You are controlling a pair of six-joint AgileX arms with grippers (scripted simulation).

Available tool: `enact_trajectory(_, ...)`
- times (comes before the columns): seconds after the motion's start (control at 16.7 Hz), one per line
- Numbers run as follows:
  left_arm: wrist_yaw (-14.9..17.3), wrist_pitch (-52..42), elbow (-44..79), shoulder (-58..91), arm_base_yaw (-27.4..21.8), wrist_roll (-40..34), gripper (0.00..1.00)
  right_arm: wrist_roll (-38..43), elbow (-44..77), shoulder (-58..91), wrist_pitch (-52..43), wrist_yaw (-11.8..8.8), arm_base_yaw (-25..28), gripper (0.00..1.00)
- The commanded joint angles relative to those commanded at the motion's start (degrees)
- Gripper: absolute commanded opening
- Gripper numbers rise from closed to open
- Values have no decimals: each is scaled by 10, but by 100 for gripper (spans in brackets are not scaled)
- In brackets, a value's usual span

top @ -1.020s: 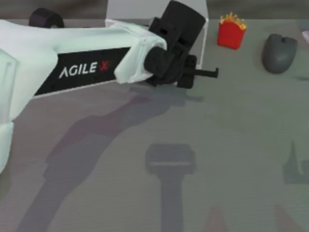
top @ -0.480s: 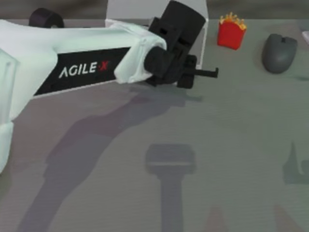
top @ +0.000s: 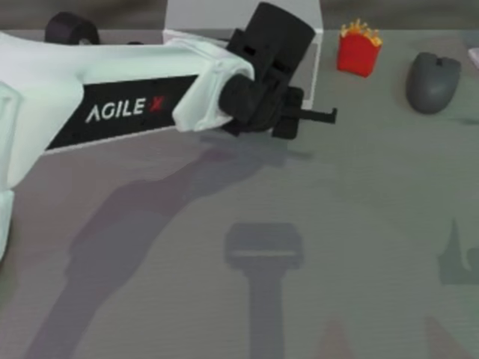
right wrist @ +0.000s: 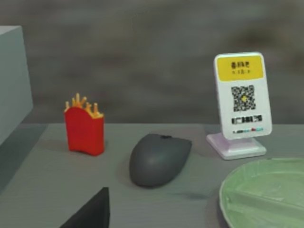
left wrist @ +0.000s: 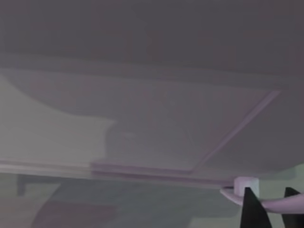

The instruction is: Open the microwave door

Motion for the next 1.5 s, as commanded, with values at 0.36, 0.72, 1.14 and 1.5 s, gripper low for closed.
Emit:
enact_trajectory(0.36, 5, 4, -11, -5, 3, 9, 0, 0, 0, 0, 0, 0, 0, 100)
enact_trajectory(0.72, 5, 4, -11, -5, 3, 9, 0, 0, 0, 0, 0, 0, 0, 100)
enact_trajectory(1.14, 5, 4, -11, -5, 3, 9, 0, 0, 0, 0, 0, 0, 0, 100)
enact_trajectory(1.5, 5, 4, -11, -5, 3, 9, 0, 0, 0, 0, 0, 0, 0, 100)
